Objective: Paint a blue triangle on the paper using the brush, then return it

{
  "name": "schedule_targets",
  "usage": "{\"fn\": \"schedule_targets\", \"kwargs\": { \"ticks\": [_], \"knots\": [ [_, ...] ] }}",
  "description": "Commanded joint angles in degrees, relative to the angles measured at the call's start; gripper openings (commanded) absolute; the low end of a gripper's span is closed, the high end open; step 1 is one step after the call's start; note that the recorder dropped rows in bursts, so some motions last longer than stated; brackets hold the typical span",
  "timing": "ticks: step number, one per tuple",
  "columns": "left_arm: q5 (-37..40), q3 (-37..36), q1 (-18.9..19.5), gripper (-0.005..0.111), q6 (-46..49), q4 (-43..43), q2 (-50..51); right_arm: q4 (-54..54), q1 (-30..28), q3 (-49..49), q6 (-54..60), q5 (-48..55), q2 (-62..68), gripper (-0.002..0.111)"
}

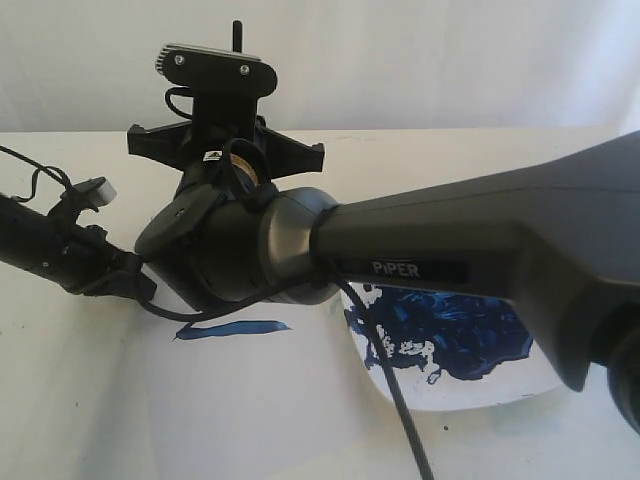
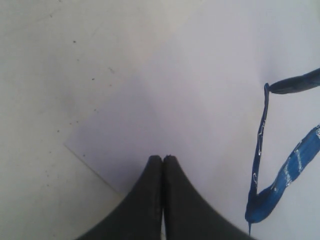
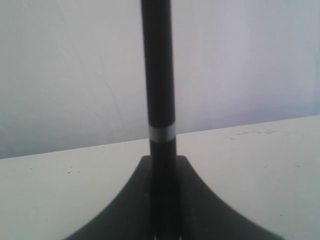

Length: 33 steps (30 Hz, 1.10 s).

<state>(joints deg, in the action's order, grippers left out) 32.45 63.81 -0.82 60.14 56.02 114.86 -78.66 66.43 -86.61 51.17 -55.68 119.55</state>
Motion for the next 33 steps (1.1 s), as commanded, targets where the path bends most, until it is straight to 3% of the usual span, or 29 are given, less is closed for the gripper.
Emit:
{"fn": "schedule_targets", "kwargs": {
  "ticks": [1,33],
  "knots": [
    [0.25,-0.42,0.15,0.000,-0.19,-2.11,0.45,0.28,-0.24,-0.16,-0.23,0.24,0.00,0.000],
    [0.36,-0.42,0.15,0.000,-0.19,-2.11,0.45,-1.11,-0.24,-0.16,-0.03,-0.12,0.00,0.000]
  ]
}}
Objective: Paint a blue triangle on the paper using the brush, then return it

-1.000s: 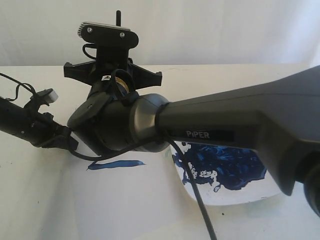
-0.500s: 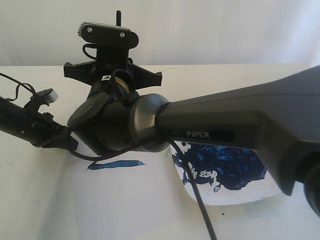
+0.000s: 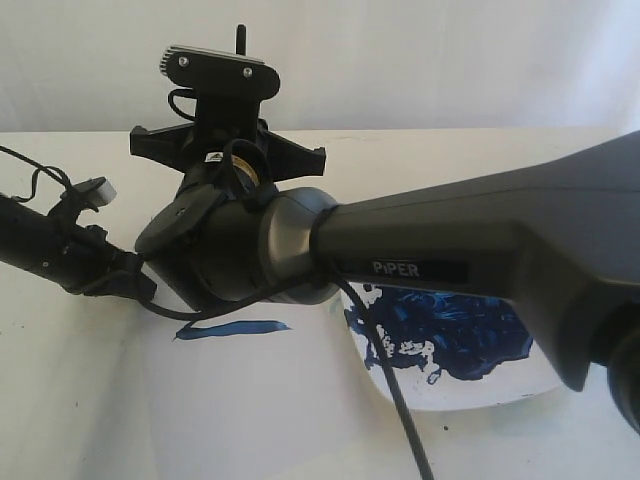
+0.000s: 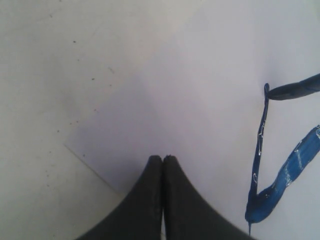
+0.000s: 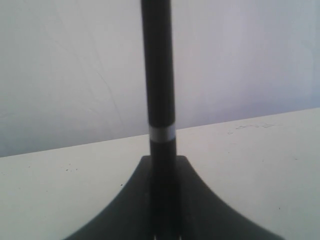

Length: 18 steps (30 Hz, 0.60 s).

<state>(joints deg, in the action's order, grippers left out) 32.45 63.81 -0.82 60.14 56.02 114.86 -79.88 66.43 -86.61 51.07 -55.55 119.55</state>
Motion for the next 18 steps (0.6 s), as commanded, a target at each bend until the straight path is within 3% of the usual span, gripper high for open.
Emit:
{"fn": "schedule_targets", "kwargs": {
  "ticks": [1,18],
  "knots": [
    [0.36,-0.42,0.15,0.000,-0.19,-2.11,0.45,0.11,-0.24,-0.16,0.06,-0.25,0.00,0.000],
    [0.36,-0.42,0.15,0.000,-0.19,-2.11,0.45,0.13,-0.24,-0.16,1.01,-2.37,1.11,0.000]
  ]
}}
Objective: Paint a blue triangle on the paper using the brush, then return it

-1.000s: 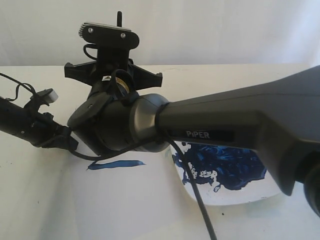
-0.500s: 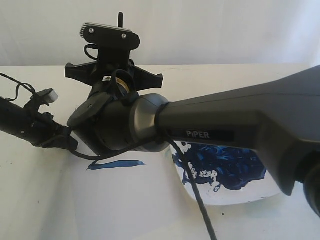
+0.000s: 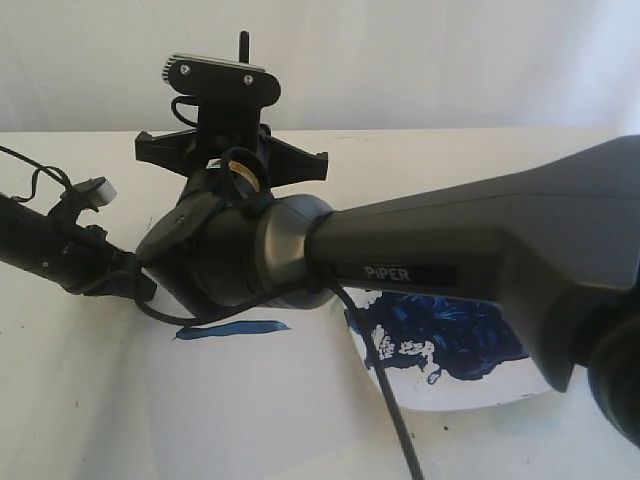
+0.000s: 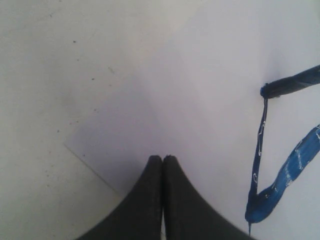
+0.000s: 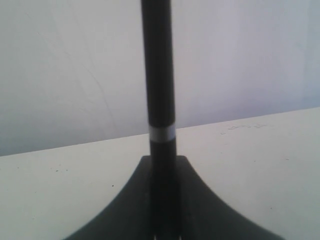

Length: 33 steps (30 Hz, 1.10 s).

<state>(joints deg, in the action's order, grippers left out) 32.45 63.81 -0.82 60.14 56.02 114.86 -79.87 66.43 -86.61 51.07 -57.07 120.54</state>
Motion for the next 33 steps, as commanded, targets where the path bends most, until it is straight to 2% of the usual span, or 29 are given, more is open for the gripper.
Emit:
{"fn": "schedule_targets", "kwargs": {
  "ticks": [1,33],
  "knots": [
    [0.36,-0.42,0.15,0.000,-0.19,-2.11,0.45,-0.01,-0.24,-0.16,1.15,-0.85,0.12,0.000],
    [0.39,-0.42,0.15,0.000,-0.19,-2.11,0.45,-7.79,-0.24,-0.16,5.67,-3.24,-0.74,0.000]
  ]
}}
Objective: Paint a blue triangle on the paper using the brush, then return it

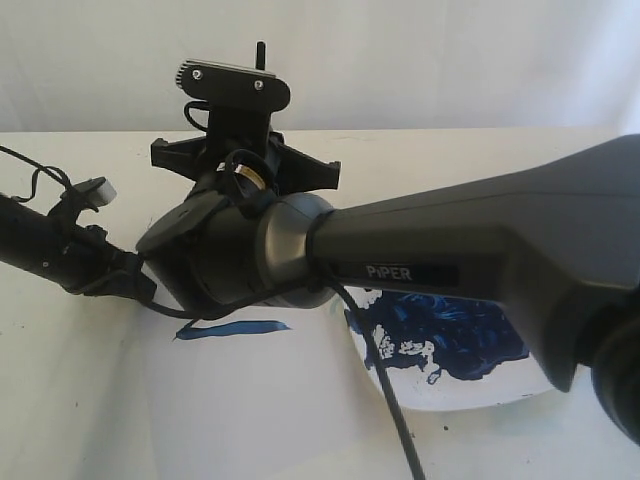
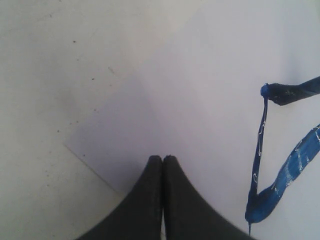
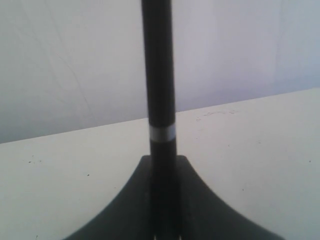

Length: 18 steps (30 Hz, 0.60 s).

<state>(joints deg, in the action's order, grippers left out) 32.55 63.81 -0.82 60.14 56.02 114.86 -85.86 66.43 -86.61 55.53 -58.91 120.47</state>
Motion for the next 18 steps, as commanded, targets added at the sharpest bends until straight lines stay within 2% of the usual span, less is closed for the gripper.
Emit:
{"fn": "schedule_targets", "kwargs": {
  "ticks": [1,18],
  "knots": [
    [0.29,-0.42,0.15,0.000,-0.19,-2.11,0.45,-1.92,-0.24,-0.16,1.22,-1.79,-0.66,0.000],
    [0.29,-0.42,0.15,0.000,-0.19,-2.11,0.45,-8.78,-0.24,-0.16,6.11,-5.28,-1.68,0.000]
  ]
}}
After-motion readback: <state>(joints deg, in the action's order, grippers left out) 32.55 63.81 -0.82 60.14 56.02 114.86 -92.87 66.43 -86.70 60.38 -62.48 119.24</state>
